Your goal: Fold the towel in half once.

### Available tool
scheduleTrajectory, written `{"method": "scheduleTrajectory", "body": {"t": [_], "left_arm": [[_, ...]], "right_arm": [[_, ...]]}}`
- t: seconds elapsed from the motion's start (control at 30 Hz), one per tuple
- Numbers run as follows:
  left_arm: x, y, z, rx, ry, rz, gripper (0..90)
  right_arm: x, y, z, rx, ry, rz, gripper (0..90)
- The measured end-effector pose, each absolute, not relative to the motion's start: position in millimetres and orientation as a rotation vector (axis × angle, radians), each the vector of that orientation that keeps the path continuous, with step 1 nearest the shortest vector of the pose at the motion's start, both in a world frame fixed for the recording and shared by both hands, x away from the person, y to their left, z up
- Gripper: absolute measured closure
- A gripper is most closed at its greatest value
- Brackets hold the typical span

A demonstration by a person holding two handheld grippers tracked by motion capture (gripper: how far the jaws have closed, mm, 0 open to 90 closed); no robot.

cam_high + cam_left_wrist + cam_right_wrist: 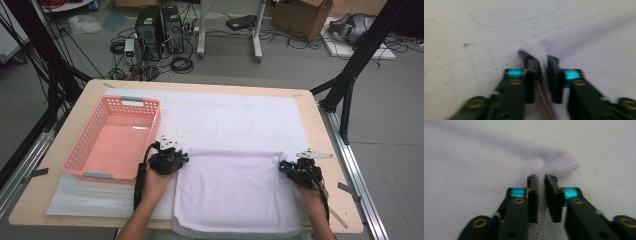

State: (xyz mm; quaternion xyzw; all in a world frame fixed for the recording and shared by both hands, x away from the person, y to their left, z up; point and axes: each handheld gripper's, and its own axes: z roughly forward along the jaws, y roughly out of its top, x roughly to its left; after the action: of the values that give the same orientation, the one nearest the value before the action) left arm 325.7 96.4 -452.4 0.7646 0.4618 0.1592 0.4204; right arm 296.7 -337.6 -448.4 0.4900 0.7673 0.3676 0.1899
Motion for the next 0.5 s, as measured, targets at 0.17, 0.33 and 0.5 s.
{"method": "scheduleTrajectory", "body": {"t": [0.17,0.33,0.5], "left_arm": [[329,101,-453,1.862,1.203,0.326,86.0],[330,99,-446,1.77,1.188,0.357,86.3],[343,95,-434,1.753,1.163,0.385,86.2]], "right_arm": [[299,-347,-451,1.431,2.157,1.131,84.4],[297,-344,-446,1.316,2.116,1.036,85.2],[308,-350,-437,1.29,2.057,1.03,85.3]]}}
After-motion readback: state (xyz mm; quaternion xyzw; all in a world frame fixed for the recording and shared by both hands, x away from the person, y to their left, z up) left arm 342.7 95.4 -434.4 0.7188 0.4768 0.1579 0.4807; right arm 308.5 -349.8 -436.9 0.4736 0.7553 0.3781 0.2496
